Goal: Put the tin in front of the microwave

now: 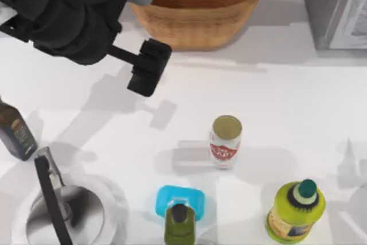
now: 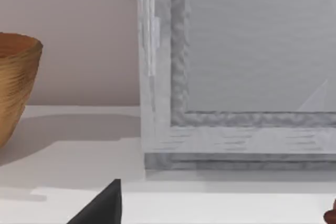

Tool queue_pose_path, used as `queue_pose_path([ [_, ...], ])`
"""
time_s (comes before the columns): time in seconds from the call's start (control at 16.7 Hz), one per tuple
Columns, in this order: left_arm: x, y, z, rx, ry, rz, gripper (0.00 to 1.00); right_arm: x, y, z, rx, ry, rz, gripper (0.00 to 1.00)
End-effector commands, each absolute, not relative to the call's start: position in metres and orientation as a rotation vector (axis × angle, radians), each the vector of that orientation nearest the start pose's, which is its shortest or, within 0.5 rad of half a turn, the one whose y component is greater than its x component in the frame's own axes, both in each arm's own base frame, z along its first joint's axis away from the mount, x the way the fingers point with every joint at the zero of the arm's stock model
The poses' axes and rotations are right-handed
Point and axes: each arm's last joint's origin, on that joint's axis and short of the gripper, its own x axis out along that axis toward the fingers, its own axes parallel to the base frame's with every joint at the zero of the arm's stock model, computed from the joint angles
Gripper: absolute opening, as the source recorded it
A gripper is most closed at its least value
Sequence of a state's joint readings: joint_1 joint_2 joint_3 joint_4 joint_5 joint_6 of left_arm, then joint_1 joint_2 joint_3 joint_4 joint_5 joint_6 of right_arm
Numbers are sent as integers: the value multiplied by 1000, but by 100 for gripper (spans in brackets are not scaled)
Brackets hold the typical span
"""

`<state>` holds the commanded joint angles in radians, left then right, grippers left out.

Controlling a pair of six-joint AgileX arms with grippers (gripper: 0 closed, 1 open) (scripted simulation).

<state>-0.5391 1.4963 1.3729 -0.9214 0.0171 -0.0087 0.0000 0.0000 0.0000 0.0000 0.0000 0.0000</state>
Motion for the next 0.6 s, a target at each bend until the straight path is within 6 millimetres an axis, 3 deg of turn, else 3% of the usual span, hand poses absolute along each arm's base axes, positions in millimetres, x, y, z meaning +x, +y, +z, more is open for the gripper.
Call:
queue_pose_path([
  [0.24,304,-235,276,412,1272,-565,100,106,-1,160,0,0,0,100],
  [0.42,313,-284,251,512,1385,-599,100,106,-1,160,0,0,0,100],
  [0.6,314,-319,231,586,1445,-620,100,106,-1,160,0,0,0,100],
])
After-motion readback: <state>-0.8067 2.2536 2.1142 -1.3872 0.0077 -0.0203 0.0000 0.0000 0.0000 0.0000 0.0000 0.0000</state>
